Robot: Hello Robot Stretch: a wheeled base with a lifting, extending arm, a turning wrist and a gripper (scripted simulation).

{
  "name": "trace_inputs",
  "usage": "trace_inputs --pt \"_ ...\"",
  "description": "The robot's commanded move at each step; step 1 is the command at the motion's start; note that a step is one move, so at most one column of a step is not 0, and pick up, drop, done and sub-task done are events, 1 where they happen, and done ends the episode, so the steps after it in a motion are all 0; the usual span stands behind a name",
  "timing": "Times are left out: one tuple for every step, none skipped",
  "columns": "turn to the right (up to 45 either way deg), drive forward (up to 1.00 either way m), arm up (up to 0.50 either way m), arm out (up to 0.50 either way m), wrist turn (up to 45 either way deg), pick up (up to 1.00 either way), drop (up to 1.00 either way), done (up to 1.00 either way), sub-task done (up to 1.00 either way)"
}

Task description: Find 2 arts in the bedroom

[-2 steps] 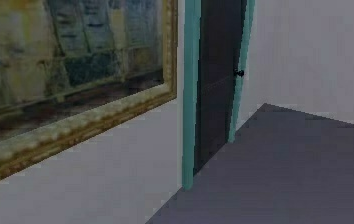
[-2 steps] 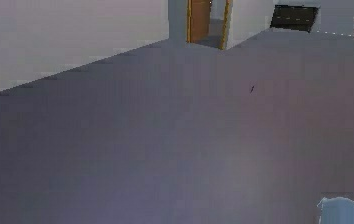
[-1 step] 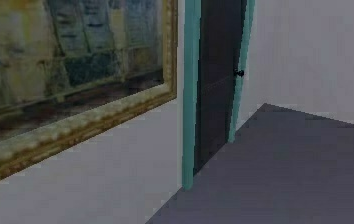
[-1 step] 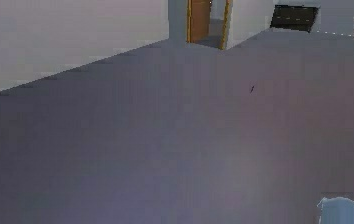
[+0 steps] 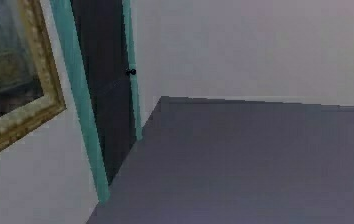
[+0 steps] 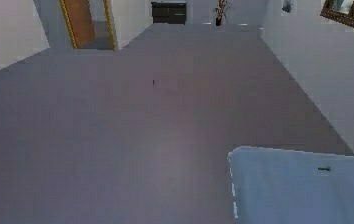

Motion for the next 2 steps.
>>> trace_inputs --pt "33.0 0.00 0.00 0.00 0.0 0.00 0.00 0.00 0.00" --pt "-18.0 0.00 0.00 0.00 0.0 0.00 0.00 0.00 0.00"
